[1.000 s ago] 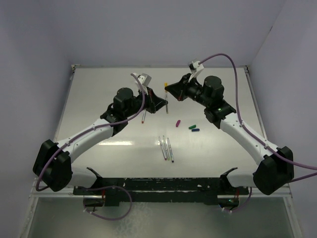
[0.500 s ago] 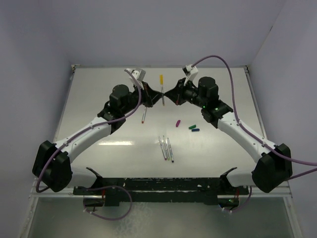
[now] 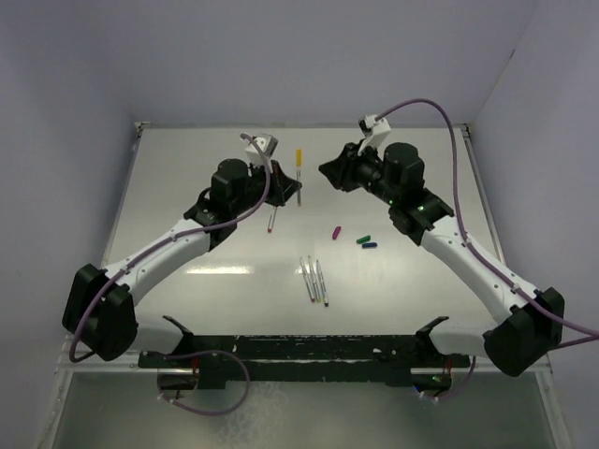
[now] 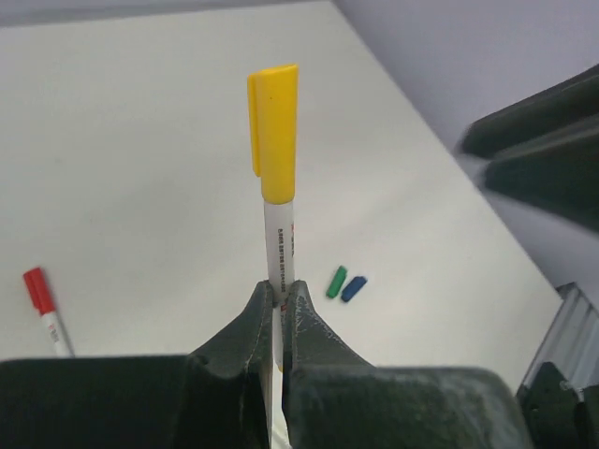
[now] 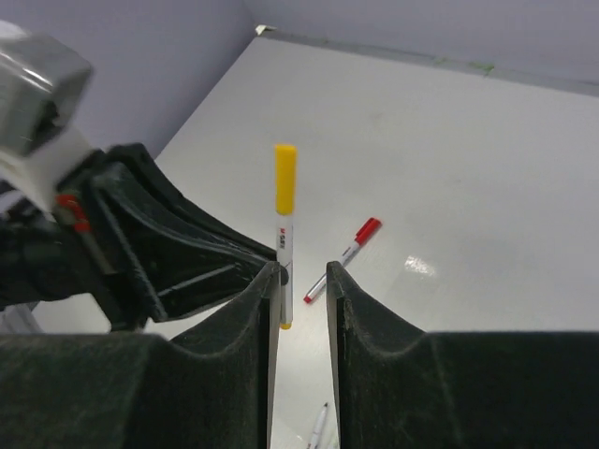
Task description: Insert the pens into the pen caps
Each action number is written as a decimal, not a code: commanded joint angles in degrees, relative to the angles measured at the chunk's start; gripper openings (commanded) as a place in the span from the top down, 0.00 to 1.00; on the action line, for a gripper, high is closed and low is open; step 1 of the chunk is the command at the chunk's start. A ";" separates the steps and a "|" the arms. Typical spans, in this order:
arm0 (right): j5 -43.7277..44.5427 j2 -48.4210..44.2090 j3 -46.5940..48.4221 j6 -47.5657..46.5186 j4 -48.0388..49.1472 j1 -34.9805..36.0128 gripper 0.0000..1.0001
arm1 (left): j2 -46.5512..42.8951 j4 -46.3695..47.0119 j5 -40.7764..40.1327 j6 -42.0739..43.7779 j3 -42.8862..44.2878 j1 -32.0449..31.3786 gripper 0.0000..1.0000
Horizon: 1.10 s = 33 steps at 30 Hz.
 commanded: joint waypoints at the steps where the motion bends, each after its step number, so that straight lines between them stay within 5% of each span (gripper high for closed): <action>1: 11.34 -3.75 3.21 -1.84 -3.91 0.11 0.71 | 4.49 -8.06 -6.86 3.63 2.95 0.12 1.00; 10: 23.07 -7.48 1.13 -2.22 -9.11 0.11 0.68 | 18.79 -16.92 -10.90 5.68 12.00 0.29 1.00; 23: 24.31 -7.91 -1.06 -1.01 -10.99 0.10 0.67 | 34.23 -28.20 -16.85 4.93 23.22 0.95 1.00; 33: 24.54 -7.40 -1.67 -0.50 -10.89 0.06 0.67 | 38.04 -30.75 -19.37 4.65 25.59 1.29 0.98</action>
